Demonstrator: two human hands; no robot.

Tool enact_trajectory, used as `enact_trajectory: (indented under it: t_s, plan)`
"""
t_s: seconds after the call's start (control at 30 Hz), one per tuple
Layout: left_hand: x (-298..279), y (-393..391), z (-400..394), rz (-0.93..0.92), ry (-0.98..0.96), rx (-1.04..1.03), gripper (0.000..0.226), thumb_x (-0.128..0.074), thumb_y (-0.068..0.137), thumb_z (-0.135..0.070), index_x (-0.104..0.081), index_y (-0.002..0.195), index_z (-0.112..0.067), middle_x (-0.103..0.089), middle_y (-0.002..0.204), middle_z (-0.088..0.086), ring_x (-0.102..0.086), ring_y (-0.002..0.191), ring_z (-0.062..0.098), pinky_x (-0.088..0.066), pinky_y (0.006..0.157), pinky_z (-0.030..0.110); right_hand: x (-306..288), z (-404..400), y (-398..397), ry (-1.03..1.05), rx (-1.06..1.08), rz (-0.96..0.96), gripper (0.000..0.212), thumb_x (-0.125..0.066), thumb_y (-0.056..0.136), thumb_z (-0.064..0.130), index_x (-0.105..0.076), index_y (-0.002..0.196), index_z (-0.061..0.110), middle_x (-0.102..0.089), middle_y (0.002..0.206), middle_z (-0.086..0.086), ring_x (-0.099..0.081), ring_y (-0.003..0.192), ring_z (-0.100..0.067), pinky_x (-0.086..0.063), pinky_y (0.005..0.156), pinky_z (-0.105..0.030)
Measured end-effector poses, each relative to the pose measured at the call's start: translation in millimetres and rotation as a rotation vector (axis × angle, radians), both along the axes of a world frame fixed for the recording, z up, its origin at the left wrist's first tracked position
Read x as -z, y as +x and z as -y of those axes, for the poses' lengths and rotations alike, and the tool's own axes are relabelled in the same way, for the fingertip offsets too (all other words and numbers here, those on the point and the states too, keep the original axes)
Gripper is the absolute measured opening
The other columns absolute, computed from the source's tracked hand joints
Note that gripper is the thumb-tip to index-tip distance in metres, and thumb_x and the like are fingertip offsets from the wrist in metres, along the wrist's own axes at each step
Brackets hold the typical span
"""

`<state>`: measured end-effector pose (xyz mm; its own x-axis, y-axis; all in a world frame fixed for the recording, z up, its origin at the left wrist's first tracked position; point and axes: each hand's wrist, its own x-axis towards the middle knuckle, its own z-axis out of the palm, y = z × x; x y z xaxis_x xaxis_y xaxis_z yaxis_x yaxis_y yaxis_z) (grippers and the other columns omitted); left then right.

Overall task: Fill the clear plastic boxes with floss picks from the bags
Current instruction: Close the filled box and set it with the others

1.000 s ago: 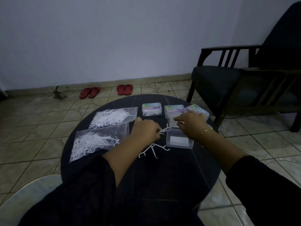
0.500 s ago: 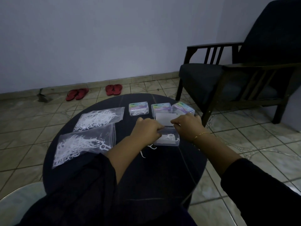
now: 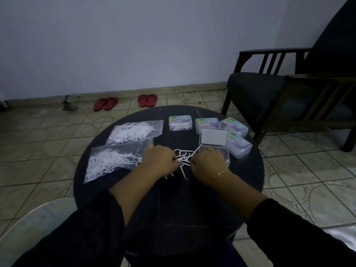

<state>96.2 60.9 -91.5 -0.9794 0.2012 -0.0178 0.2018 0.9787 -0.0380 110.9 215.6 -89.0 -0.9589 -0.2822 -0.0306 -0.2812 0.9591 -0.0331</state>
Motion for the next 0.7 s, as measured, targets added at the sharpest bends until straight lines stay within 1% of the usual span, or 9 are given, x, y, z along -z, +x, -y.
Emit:
enact_trajectory:
  t_s: [0.1, 0.17, 0.3, 0.37, 0.4, 0.47, 0.53, 0.6, 0.7]
  plan:
    - [5, 8, 1, -0.002, -0.095, -0.025, 0.041, -0.047, 0.088, -0.058, -0.072, 0.092, -0.025, -0.068, 0.093, -0.003, -0.058, 0.097, 0.019, -0.027, 0.1, 0.039, 9, 15, 9, 0.075, 0.037, 0.039, 0.048, -0.037, 0.097, 0.047, -0.059, 0.122, 0.014, -0.055, 0.128, -0.009, -0.044, 0.122, -0.028, -0.035, 0.1, -0.04]
    - [8, 11, -1, 0.009, -0.094, -0.043, 0.037, -0.05, 0.088, -0.054, -0.07, 0.091, -0.023, -0.067, 0.093, -0.002, -0.06, 0.095, 0.02, -0.029, 0.097, 0.038, 15, 21, 15, 0.094, 0.069, 0.057, 0.058, -0.033, 0.095, 0.056, -0.058, 0.123, 0.011, -0.052, 0.13, -0.011, -0.042, 0.123, -0.028, -0.034, 0.099, -0.041]
    - [12, 13, -7, 0.05, 0.047, -0.126, 0.024, -0.053, 0.09, -0.037, -0.069, 0.09, -0.02, -0.068, 0.095, 0.0, -0.062, 0.093, 0.021, -0.034, 0.08, 0.033, 24, 30, 22, 0.033, 0.133, 0.054, 0.06, -0.033, 0.094, 0.057, -0.058, 0.122, 0.01, -0.048, 0.131, -0.011, -0.039, 0.124, -0.028, -0.032, 0.099, -0.039]
    - [14, 13, -9, 0.06, 0.186, -0.169, 0.023, -0.048, 0.091, -0.028, -0.069, 0.088, -0.018, -0.068, 0.096, 0.001, -0.061, 0.093, 0.023, -0.036, 0.077, 0.031, 26, 31, 23, -0.018, 0.156, 0.041, 0.059, -0.032, 0.094, 0.057, -0.059, 0.121, 0.011, -0.047, 0.129, -0.01, -0.038, 0.123, -0.027, -0.031, 0.099, -0.039]
    - [14, 13, -10, 0.077, 0.272, -0.189, 0.022, -0.046, 0.092, -0.024, -0.068, 0.09, -0.019, -0.068, 0.099, 0.001, -0.061, 0.096, 0.023, -0.039, 0.078, 0.031, 26, 32, 23, -0.036, 0.168, 0.035, 0.059, -0.031, 0.094, 0.056, -0.059, 0.121, 0.011, -0.047, 0.129, -0.01, -0.037, 0.123, -0.027, -0.03, 0.099, -0.038]
    - [14, 13, -9, 0.113, 0.426, -0.219, 0.022, -0.045, 0.093, -0.021, -0.066, 0.096, -0.023, -0.068, 0.102, -0.001, -0.061, 0.1, 0.022, -0.046, 0.086, 0.034, 27, 35, 23, -0.05, 0.193, 0.02, 0.061, -0.03, 0.093, 0.056, -0.058, 0.123, 0.012, -0.046, 0.131, -0.01, -0.036, 0.124, -0.027, -0.029, 0.1, -0.039]
    - [14, 11, -5, 0.104, 0.466, -0.241, 0.021, -0.044, 0.094, -0.023, -0.064, 0.1, -0.026, -0.069, 0.102, -0.002, -0.062, 0.101, 0.02, -0.047, 0.091, 0.037, 26, 37, 23, -0.051, 0.209, 0.009, 0.062, -0.032, 0.093, 0.059, -0.057, 0.125, 0.013, -0.046, 0.134, -0.01, -0.034, 0.127, -0.027, -0.029, 0.101, -0.039]
    - [12, 9, 0, 0.052, 0.377, -0.241, 0.022, -0.045, 0.094, -0.026, -0.063, 0.105, -0.029, -0.068, 0.108, -0.005, -0.06, 0.104, 0.019, -0.041, 0.097, 0.036, 25, 38, 21, -0.055, 0.214, 0.007, 0.058, -0.039, 0.093, 0.057, -0.058, 0.125, 0.013, -0.047, 0.135, -0.009, -0.034, 0.128, -0.027, -0.03, 0.102, -0.039]
    - [9, 6, 9, -0.023, 0.191, -0.163, 0.023, -0.049, 0.094, -0.029, -0.066, 0.108, -0.033, -0.066, 0.114, -0.008, -0.057, 0.11, 0.018, -0.028, 0.102, 0.036, 22, 35, 17, -0.053, 0.201, -0.012, 0.037, -0.046, 0.095, 0.037, -0.059, 0.121, 0.013, -0.052, 0.13, -0.007, -0.039, 0.125, -0.026, -0.033, 0.099, -0.037]
